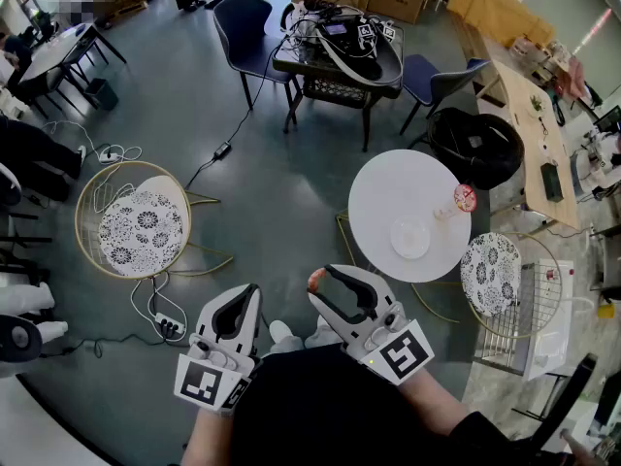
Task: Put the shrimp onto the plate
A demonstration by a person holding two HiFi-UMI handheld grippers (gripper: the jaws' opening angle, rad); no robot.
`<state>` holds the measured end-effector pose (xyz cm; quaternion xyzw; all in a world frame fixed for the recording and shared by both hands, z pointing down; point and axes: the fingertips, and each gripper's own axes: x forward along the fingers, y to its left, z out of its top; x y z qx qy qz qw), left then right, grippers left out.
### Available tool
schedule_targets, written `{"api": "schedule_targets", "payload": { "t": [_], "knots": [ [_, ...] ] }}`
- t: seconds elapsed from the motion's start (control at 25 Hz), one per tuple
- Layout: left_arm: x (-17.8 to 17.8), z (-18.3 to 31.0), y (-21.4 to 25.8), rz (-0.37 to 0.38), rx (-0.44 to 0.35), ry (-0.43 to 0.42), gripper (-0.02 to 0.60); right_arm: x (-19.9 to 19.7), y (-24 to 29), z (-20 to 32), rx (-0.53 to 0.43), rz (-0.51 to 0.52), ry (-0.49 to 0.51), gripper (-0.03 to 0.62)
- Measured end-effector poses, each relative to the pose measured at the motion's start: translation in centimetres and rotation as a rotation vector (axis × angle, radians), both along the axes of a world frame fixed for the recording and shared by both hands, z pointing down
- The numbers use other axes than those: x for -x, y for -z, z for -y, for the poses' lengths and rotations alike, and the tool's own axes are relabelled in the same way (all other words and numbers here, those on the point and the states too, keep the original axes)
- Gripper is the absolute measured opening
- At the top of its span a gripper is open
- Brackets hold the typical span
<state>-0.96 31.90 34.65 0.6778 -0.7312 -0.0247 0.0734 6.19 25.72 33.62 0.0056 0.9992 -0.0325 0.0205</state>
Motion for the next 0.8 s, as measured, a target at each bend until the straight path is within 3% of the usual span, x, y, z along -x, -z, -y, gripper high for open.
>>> {"api": "schedule_targets", "payload": {
  "t": [0.36, 0.6, 0.8],
  "knots": [
    [-2.7, 2.9, -0.5, -0.015, 0.019, 0.0, 0.006, -2.6, -0.3, 3.0, 0.013, -0.015, -0.001, 0.164],
    [-4.0, 5.1, -0.8, -0.001, 0.027, 0.01, 0.006, -4.1, -0.4, 6.2, 0.048, 0.05, 0.023, 0.164],
    [-4.0, 5.8, -1.5, -0.01, 0.038, 0.038, 0.006, -4.3, -1.5, 7.8, 0.07, 0.021, 0.019, 0.164]
  ]
}}
